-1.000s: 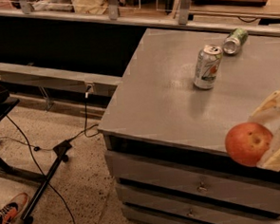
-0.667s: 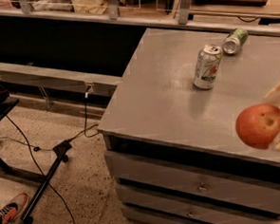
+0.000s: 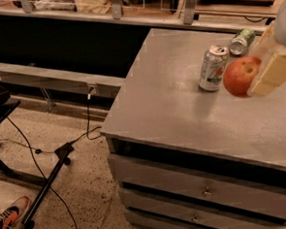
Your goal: Move apple near 7up can
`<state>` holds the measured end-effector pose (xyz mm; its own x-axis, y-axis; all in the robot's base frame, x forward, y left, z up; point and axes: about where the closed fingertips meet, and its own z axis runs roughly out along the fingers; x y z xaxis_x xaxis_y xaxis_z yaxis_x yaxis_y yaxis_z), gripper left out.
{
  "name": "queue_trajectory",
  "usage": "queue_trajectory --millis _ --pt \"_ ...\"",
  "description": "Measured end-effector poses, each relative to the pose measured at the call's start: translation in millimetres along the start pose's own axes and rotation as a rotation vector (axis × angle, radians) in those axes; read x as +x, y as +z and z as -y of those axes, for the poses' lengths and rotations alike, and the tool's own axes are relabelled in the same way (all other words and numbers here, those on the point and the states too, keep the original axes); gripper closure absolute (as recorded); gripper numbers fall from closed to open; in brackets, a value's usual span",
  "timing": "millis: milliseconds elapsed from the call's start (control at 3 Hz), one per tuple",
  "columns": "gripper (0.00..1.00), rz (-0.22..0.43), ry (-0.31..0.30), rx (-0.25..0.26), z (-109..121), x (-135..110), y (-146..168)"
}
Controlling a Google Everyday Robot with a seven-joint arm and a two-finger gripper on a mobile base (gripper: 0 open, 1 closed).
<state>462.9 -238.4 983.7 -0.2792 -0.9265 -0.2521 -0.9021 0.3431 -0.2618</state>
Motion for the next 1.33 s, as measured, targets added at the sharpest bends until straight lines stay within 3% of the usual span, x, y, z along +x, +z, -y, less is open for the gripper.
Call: queue_trajectory --millis 333,667,1333 --pt "1.00 -0.066 0.044 0.017 46 1 32" --pt "1.00 -0.068 0.042 0.019 46 1 32" --pt "1.00 -0.088 0.151 -0.012 79 21 69"
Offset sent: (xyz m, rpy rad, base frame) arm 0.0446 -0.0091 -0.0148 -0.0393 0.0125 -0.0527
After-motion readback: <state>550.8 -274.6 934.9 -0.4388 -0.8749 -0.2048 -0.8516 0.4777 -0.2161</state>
